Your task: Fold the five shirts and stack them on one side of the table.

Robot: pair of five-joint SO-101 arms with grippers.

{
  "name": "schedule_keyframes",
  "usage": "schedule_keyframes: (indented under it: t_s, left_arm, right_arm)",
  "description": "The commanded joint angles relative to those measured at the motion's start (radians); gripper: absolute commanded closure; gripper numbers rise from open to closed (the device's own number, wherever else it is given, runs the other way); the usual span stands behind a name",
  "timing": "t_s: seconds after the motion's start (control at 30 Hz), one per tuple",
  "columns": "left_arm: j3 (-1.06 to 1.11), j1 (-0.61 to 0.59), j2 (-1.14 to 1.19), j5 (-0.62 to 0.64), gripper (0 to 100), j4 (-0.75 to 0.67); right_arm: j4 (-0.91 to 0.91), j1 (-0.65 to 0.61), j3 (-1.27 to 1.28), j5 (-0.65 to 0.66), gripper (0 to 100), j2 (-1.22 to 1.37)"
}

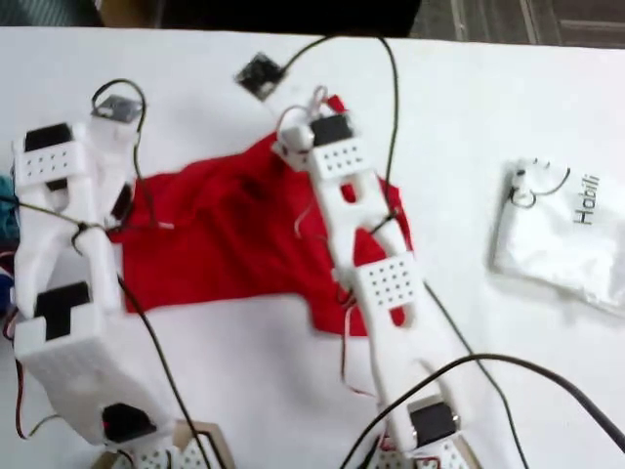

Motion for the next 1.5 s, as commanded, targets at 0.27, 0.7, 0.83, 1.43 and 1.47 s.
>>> schedule_keyframes:
  t_s: [0.27,0.7,0.83,1.43,1.47]
  left_arm:
    - [-0.001,0.005,-0.069,-0.002,98,0.000]
    - [-0.001,0.009,-0.069,0.000,98,-0.008]
    - [-0.005,0.009,-0.069,0.000,98,-0.008]
    - [-0.002,0.011,-0.069,-0.002,98,-0.008]
    - [-0.002,0.011,-0.069,-0.002,98,-0.006]
  right_arm:
    - [-0.108,-0.008,-0.020,-0.005,84.8,0.085]
    - [0.185,0.087,-0.284,-0.014,97.8,-0.036]
    - [0.344,0.093,-0.272,-0.014,97.8,-0.133]
    - [0.464,0.194,-0.014,-0.144,97.8,-0.363]
    - [0.464,0.194,0.046,-0.161,97.8,-0.378]
